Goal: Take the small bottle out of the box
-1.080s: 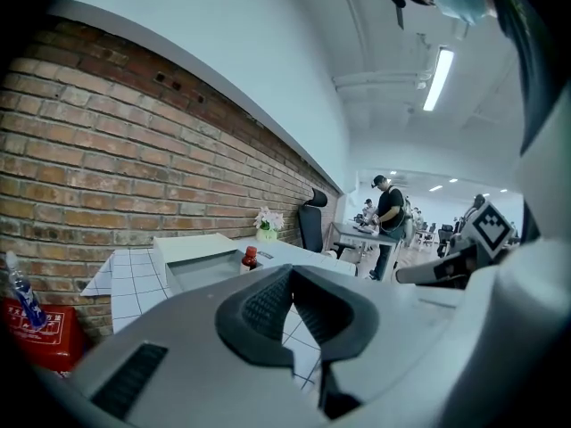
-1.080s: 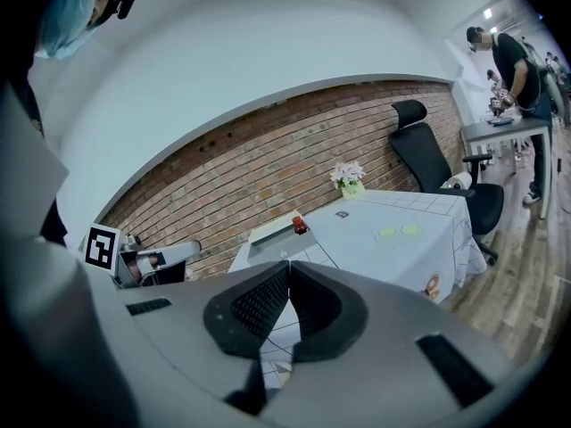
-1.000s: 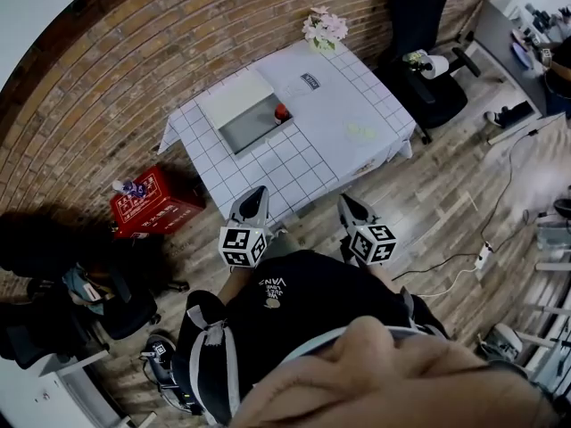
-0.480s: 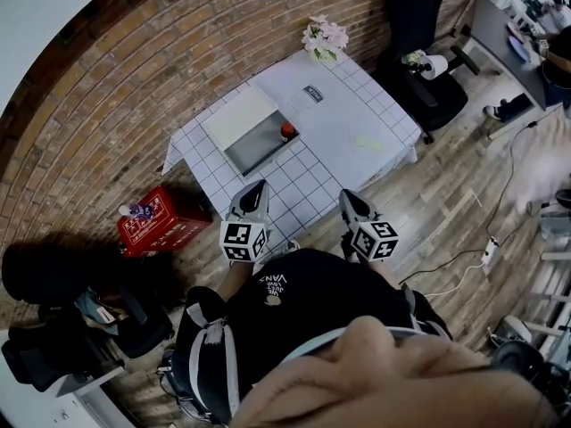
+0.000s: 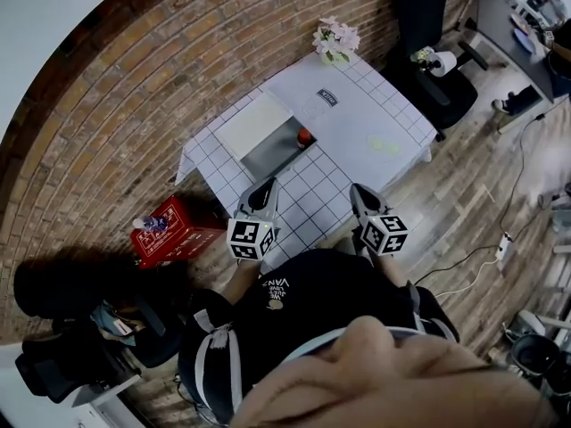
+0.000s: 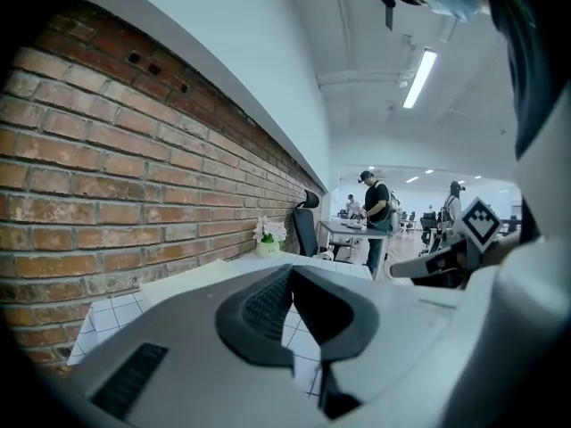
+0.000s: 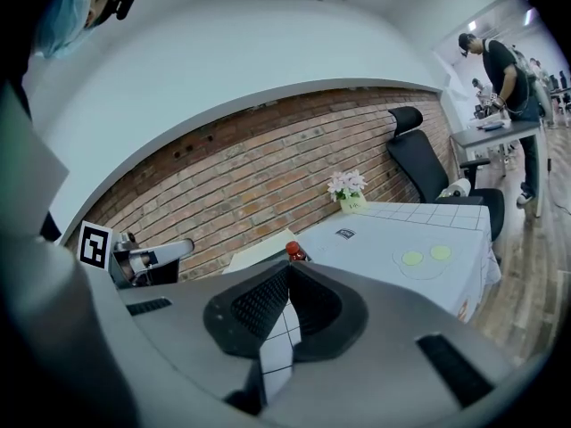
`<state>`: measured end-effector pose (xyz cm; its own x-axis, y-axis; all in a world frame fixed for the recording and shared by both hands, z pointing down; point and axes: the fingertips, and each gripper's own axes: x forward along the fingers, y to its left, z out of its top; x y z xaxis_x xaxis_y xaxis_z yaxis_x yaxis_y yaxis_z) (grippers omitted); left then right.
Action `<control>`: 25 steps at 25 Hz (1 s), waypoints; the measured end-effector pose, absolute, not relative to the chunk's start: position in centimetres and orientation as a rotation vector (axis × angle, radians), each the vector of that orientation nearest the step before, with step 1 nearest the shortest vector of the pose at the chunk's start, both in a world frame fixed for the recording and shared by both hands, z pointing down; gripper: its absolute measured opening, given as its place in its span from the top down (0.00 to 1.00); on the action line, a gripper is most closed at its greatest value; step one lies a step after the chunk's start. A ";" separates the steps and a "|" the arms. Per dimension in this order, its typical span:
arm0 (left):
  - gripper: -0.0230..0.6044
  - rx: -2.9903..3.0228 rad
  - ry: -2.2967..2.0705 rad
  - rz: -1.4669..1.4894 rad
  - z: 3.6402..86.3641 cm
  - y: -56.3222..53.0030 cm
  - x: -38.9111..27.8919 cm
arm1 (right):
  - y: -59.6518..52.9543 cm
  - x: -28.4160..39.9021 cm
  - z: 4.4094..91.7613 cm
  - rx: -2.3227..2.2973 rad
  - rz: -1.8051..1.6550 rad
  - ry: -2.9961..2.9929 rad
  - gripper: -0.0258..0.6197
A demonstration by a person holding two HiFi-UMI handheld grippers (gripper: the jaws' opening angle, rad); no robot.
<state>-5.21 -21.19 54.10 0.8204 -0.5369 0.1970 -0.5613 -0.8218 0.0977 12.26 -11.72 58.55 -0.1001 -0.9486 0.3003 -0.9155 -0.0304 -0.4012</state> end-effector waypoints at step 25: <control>0.93 2.663 -1.161 0.359 57.0 -26.3 2.2 | -19.7 19.8 58.5 -1.796 -0.858 2.487 0.96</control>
